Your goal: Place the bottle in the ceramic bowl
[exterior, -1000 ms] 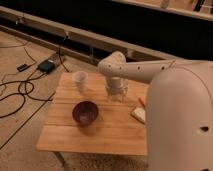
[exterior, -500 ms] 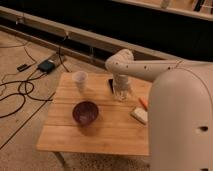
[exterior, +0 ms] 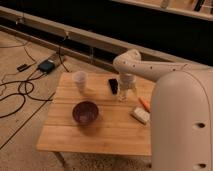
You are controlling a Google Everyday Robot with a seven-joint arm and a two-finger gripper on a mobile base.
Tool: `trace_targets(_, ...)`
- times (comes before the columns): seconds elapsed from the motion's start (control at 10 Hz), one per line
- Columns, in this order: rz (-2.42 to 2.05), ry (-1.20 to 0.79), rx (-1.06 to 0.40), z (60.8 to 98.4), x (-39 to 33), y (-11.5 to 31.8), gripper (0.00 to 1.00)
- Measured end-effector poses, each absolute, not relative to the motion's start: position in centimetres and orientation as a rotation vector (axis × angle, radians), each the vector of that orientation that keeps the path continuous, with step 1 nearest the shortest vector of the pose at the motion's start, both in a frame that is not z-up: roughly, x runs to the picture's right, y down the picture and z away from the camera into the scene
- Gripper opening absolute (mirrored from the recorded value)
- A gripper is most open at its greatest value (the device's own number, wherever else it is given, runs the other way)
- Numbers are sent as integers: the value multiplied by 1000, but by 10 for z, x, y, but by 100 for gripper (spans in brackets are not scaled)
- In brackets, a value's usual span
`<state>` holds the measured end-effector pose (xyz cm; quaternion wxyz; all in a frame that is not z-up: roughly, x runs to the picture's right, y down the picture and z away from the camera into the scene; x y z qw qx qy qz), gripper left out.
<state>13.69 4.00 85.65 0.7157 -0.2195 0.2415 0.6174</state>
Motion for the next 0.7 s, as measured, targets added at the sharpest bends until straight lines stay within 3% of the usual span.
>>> trace_targets(0.7, 1298, 370, -591, 895, 127, 14, 65)
